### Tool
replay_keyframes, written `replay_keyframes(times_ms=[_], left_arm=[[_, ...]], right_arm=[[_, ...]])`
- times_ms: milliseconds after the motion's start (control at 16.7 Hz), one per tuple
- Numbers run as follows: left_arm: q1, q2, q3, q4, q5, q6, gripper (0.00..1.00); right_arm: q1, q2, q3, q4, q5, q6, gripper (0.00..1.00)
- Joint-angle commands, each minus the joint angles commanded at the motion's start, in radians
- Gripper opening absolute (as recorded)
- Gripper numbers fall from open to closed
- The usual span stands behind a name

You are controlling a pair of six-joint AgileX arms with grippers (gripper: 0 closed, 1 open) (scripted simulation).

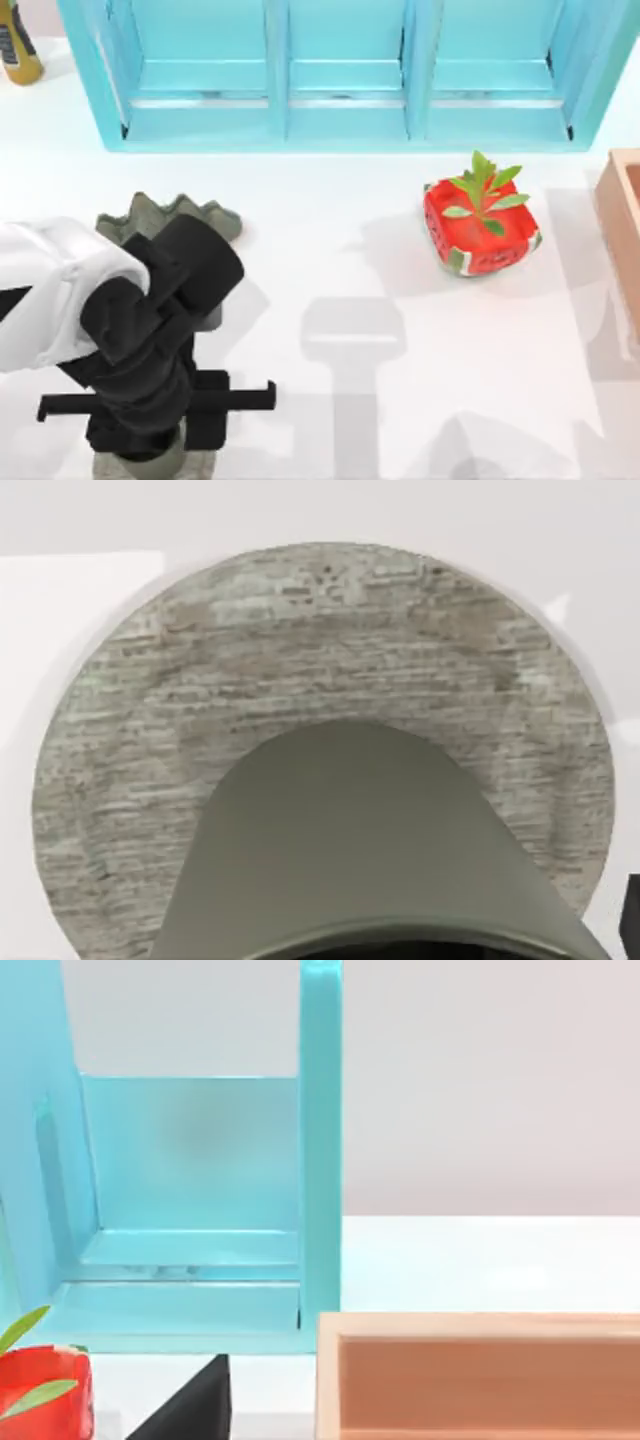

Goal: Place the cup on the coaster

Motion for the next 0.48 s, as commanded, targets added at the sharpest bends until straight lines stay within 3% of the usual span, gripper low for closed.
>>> replay_keyframes(times_ms=[300,480], left_arm=[[0.0,0.0,0.0,0.0,0.0,0.0,0.98],[0.0,0.0,0.0,0.0,0.0,0.0,1.0]], right_arm=[[0.0,0.0,0.0,0.0,0.0,0.0,1.0],[0.0,0.0,0.0,0.0,0.0,0.0,1.0]])
